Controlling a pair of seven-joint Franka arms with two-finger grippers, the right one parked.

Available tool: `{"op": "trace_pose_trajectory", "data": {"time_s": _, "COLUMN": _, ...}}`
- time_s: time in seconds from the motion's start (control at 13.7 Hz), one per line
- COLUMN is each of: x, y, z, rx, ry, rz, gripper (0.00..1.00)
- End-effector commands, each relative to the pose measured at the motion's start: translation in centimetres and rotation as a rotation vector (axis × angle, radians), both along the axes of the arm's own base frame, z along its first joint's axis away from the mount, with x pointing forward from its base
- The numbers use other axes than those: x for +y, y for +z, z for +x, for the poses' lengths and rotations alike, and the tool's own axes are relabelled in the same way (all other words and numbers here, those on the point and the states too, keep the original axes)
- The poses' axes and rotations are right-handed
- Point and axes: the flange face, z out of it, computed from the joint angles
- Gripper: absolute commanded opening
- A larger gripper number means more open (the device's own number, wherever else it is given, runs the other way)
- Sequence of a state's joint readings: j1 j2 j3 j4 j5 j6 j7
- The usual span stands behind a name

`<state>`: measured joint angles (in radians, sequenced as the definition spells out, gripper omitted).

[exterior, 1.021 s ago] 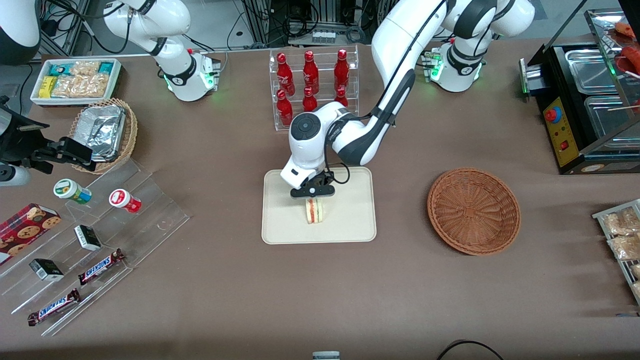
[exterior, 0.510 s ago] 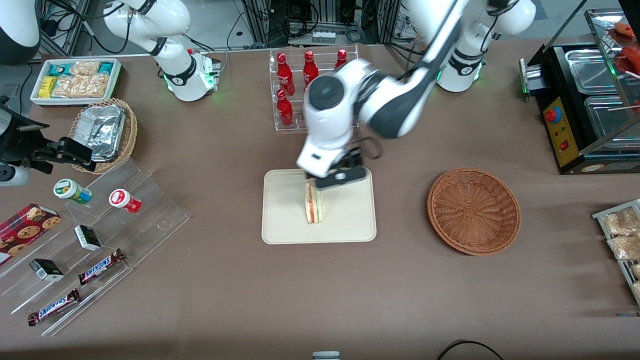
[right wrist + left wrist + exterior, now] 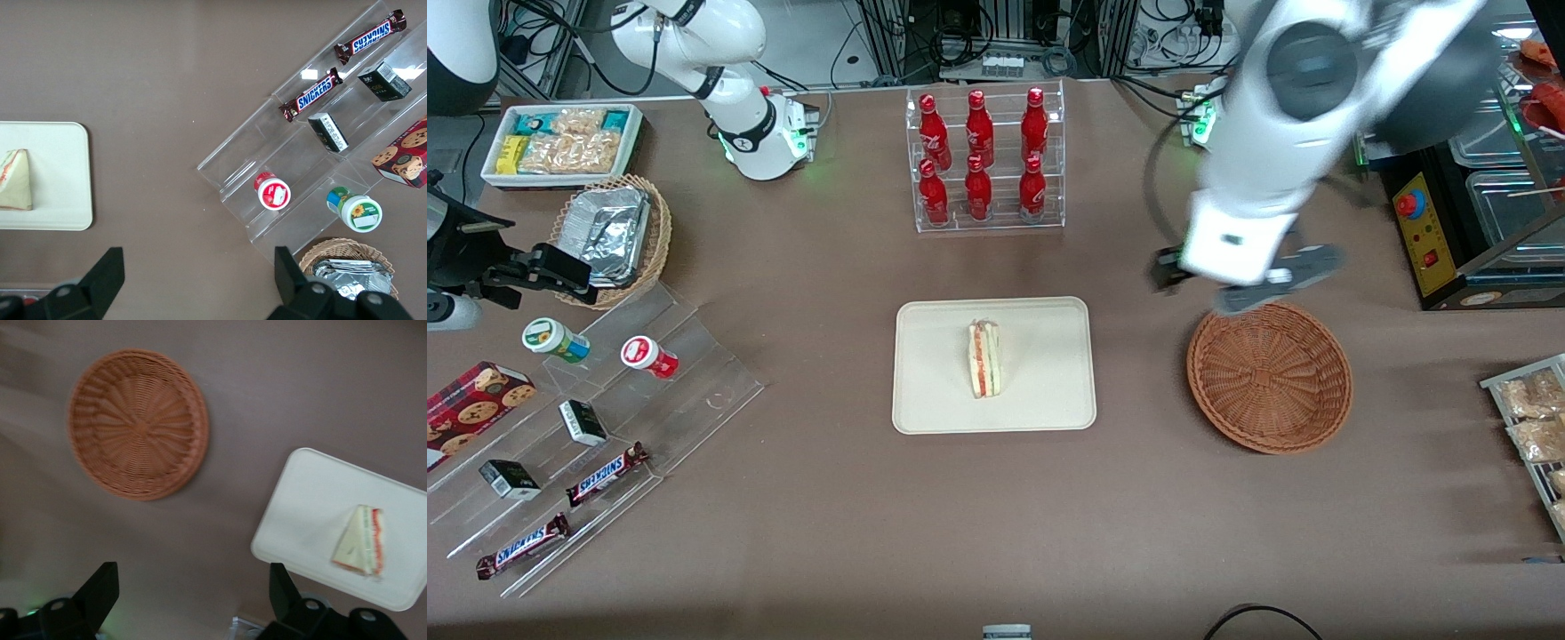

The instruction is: Place sandwich from basket to tray

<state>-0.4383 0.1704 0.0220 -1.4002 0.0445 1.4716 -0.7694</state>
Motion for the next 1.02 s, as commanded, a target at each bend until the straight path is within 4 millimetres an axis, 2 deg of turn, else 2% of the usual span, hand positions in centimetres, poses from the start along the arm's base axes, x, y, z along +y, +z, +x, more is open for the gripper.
{"op": "trace_pose_trajectory", "data": {"time_s": 0.0, "x": 7.8, "y": 3.2, "z": -1.5, "rx": 0.031, "ry": -0.103, "rz": -0.023, "gripper": 0.99}}
{"op": "trace_pose_trajectory", "data": {"time_s": 0.15, "x": 13.8, "y": 4.8, "z": -2.4, "rx": 0.057, "ry": -0.214, "rz": -0.066, "gripper": 0.99}}
{"op": "trace_pose_trajectory", "data": {"time_s": 0.29, "x": 18.9, "y": 5.3, "z": -3.7, "rx": 0.059, "ry": -0.317, "rz": -0.095, "gripper": 0.99}}
{"op": "trace_pose_trajectory", "data": {"time_s": 0.51, "x": 24.3, "y": 4.9, "z": -5.8, "rx": 0.053, "ry": -0.396, "rz": -0.11, "gripper": 0.99}}
{"op": "trace_pose_trajectory", "data": {"time_s": 0.73, "x": 26.0, "y": 4.9, "z": -6.1, "rx": 0.055, "ry": -0.407, "rz": -0.119, "gripper": 0.99}}
{"op": "trace_pose_trajectory", "data": {"time_s": 0.8, "x": 26.0, "y": 4.9, "z": -5.9, "rx": 0.057, "ry": -0.408, "rz": -0.116, "gripper": 0.99}}
{"op": "trace_pose_trajectory", "data": {"time_s": 0.95, "x": 25.0, "y": 5.2, "z": -4.2, "rx": 0.052, "ry": -0.412, "rz": -0.112, "gripper": 0.99}}
